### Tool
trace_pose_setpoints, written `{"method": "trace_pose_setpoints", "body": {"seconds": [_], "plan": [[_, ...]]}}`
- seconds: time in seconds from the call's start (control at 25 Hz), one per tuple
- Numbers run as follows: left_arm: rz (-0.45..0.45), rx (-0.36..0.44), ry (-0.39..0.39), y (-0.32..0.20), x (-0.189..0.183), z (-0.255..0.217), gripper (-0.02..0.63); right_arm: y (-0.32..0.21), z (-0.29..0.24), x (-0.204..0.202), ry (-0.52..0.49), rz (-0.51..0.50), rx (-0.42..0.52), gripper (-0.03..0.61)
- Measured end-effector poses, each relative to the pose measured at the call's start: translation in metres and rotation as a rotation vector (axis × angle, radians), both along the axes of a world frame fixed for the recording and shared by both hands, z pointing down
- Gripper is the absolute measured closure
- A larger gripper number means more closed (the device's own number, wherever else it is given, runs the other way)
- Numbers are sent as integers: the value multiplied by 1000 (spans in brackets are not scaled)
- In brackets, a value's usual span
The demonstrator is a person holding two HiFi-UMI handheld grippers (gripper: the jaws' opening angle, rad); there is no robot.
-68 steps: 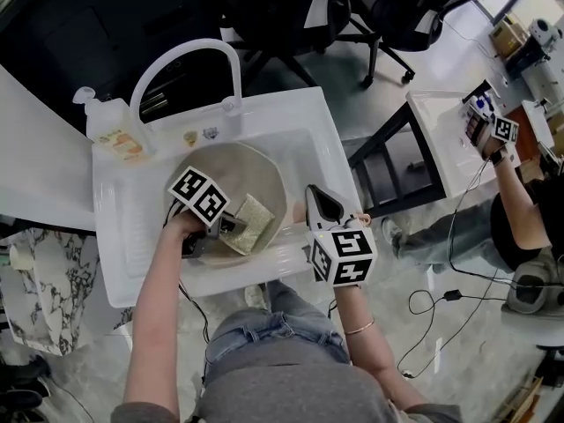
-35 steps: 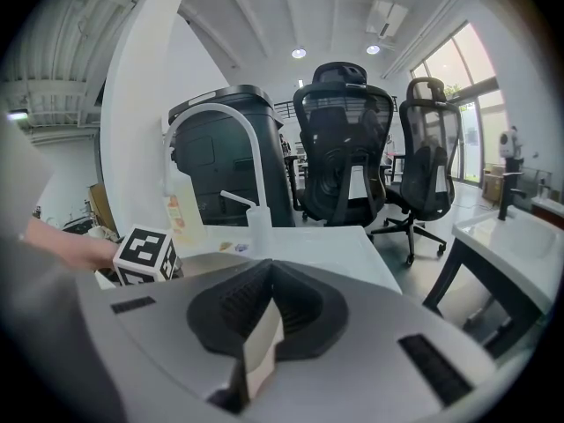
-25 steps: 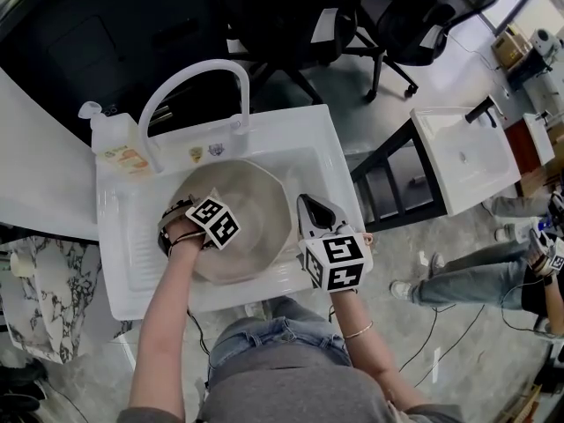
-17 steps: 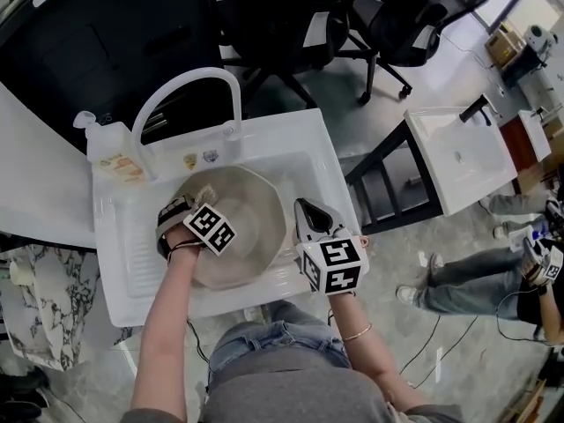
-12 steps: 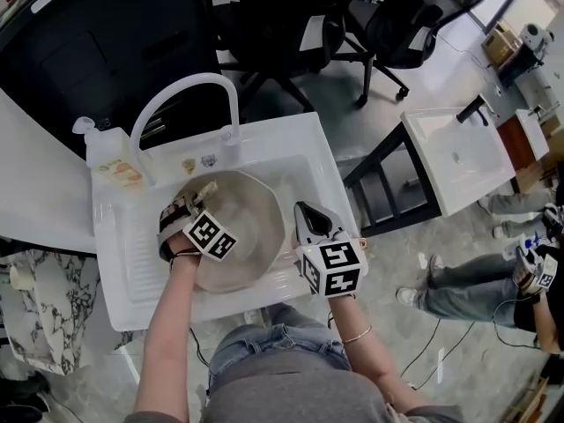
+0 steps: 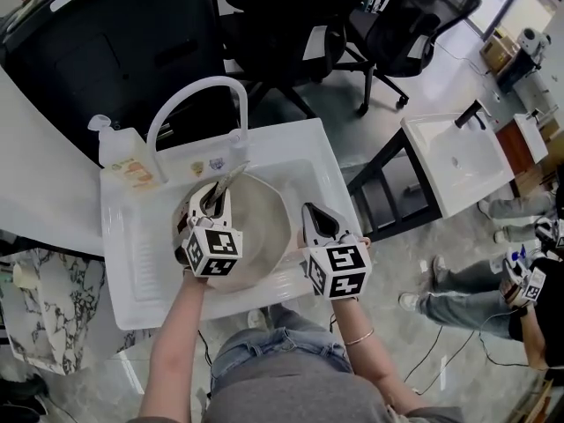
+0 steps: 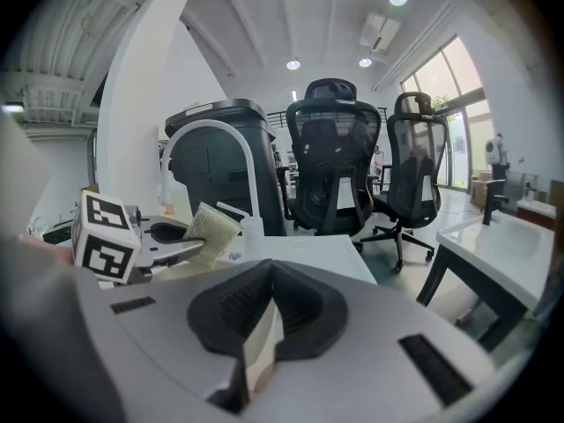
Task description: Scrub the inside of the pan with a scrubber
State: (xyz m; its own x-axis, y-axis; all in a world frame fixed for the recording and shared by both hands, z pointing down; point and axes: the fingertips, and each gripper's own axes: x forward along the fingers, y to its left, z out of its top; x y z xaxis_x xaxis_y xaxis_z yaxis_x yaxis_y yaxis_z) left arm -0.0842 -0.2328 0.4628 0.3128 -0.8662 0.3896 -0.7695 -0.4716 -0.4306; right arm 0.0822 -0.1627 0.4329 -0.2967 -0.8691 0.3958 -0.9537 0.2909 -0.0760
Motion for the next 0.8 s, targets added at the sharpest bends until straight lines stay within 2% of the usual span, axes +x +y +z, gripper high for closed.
{"method": "trace_pose_setpoints", "body": {"seconds": [0.12,0.24,0.56,0.8], "plan": [[1,9,183,13,5,-29,548,7,-9,-6,-8,0,29,568],[19,39,290,28,7,-53,548,14,-16,-12,-21,-2,58,568],[37,57,439,73,4,-83,548,36,-35,-32,-59,-24,126,568],[22,56,495,103,-7,-90,548,53,-44,-49,-74,-59,164,568]]}}
